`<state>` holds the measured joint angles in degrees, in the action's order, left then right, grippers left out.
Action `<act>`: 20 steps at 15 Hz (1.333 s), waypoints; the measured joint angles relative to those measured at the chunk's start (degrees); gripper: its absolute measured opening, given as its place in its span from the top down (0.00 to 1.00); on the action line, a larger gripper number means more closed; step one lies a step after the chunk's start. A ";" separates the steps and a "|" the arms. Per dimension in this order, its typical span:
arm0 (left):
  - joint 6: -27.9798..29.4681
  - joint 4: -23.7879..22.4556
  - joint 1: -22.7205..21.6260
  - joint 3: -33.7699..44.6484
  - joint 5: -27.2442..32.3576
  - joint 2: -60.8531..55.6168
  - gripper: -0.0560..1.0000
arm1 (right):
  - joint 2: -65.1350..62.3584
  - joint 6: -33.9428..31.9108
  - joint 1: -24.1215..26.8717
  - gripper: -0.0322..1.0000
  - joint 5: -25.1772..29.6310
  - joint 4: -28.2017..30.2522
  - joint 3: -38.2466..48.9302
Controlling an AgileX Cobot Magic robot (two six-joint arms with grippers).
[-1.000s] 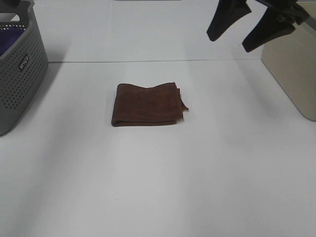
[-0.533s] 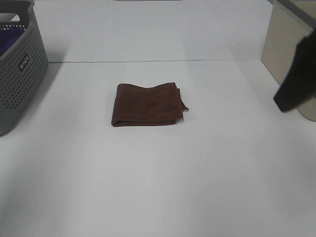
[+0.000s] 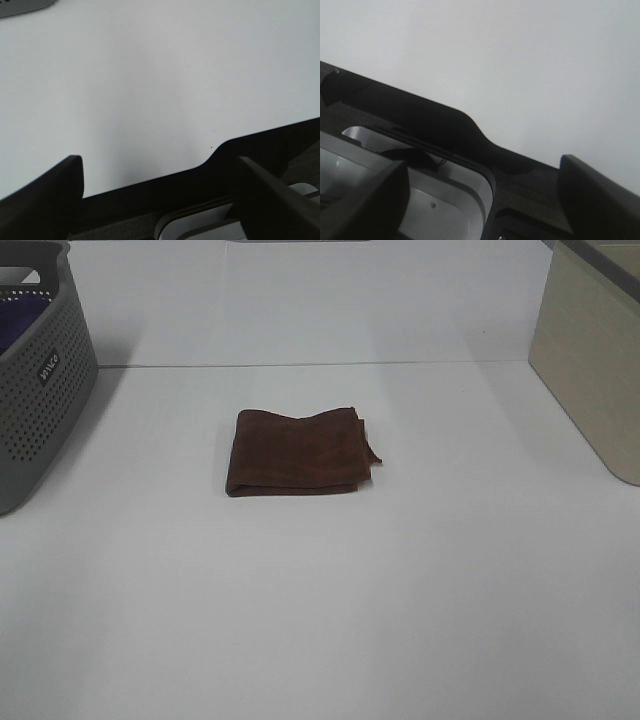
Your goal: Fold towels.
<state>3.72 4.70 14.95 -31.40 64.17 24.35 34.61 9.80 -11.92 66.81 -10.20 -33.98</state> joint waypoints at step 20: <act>-11.52 5.33 0.00 2.46 -3.61 -2.29 0.23 | -18.11 0.11 0.00 0.23 -5.50 1.72 4.81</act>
<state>-7.79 10.03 14.95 -28.93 60.56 22.06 16.50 9.91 -11.92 61.31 -8.48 -29.16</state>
